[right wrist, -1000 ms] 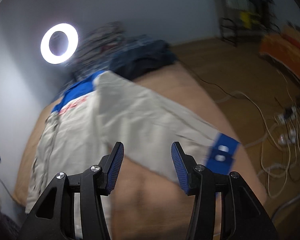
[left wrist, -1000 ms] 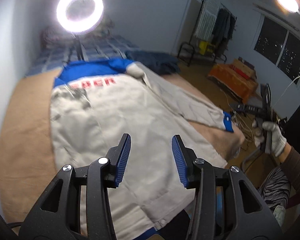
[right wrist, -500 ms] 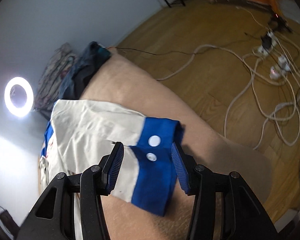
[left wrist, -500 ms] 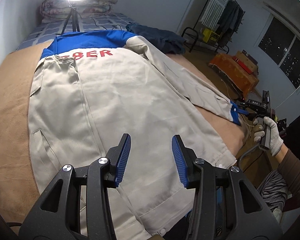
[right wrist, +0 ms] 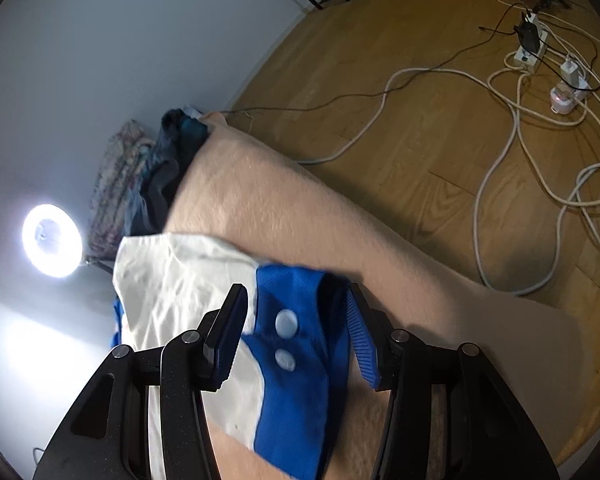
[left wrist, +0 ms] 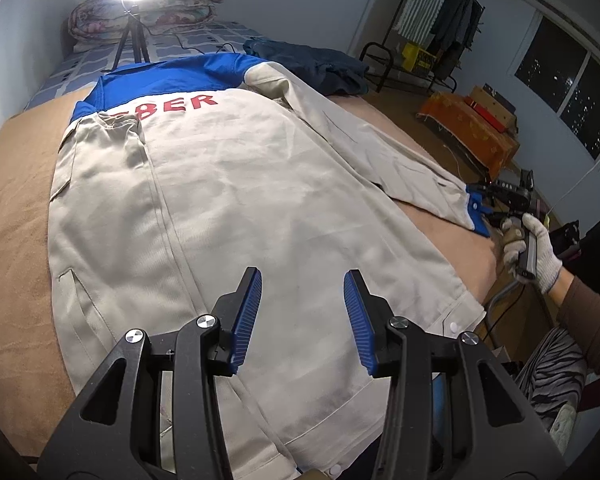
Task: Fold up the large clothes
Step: 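Grasp the blue cuff of the other sleeve with the right tool, then carry the blue cuff across the jacket back with the right tool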
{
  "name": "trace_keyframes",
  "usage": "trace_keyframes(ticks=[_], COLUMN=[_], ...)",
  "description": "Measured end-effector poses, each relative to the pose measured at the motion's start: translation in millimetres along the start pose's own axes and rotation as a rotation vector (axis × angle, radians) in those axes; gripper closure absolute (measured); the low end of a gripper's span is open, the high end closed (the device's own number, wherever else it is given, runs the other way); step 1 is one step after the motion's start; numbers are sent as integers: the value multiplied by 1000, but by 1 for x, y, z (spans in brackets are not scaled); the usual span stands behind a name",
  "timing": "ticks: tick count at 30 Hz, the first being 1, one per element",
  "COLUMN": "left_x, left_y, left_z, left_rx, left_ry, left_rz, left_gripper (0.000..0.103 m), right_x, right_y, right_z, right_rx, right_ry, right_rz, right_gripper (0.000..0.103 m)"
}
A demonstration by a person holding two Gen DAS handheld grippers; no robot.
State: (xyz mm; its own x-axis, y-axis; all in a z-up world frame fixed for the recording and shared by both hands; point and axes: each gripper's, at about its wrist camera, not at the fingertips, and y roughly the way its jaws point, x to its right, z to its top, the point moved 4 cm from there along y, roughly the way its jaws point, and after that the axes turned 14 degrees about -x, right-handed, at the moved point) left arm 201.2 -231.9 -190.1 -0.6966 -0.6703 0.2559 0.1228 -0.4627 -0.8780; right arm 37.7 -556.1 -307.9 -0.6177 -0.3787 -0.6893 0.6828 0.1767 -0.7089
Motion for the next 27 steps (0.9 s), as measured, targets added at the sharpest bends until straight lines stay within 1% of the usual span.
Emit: trace_keyframes(ticks=[1,2,3,4,7,8,10,12,14,17,22,24,27], left_x=[1,2,4,4,5,5,5,4,3,0,-10,-16,-23], left_y=[0,1,1,1,0,0,-2,-4,-6,-11,-20,-24,-27], left_z=[0,0,1,1,3,4,5,6,8,9,10,10,8], left_rx=[-1,-2,-2,-2,3,6,14,23,33,46,73,81,89], left_ry=[4,8,9,10,7,5,0,-8,-16,-35,-86,-114,-152], left_rz=[2,3,2,-1,-8,-11,-14,-23,-24,-32,-59,-70,-87], left_gripper=[59,59,59,59,59,59,59,59,59,59,59,59,59], right_x=[-1,-3,-5,-9,-25,-37,-55,-81,-113,-153,-208,-221,-237], right_y=[1,1,3,2,-10,-17,-26,-37,-46,-49,-45,-39,-19], right_z=[1,2,2,1,-6,-10,-17,-31,-52,-87,-150,-174,-219], right_rx=[0,-2,-11,-18,18,29,34,40,35,-6,-80,-120,-218], right_ry=[-3,-12,-27,-44,-114,-150,-192,-263,-370,-494,-713,-779,-884], right_rz=[3,-7,-16,-23,-58,-66,-47,-30,-19,24,54,60,58], right_gripper=[55,69,89,92,96,96,97,98,98,98,98,98,98])
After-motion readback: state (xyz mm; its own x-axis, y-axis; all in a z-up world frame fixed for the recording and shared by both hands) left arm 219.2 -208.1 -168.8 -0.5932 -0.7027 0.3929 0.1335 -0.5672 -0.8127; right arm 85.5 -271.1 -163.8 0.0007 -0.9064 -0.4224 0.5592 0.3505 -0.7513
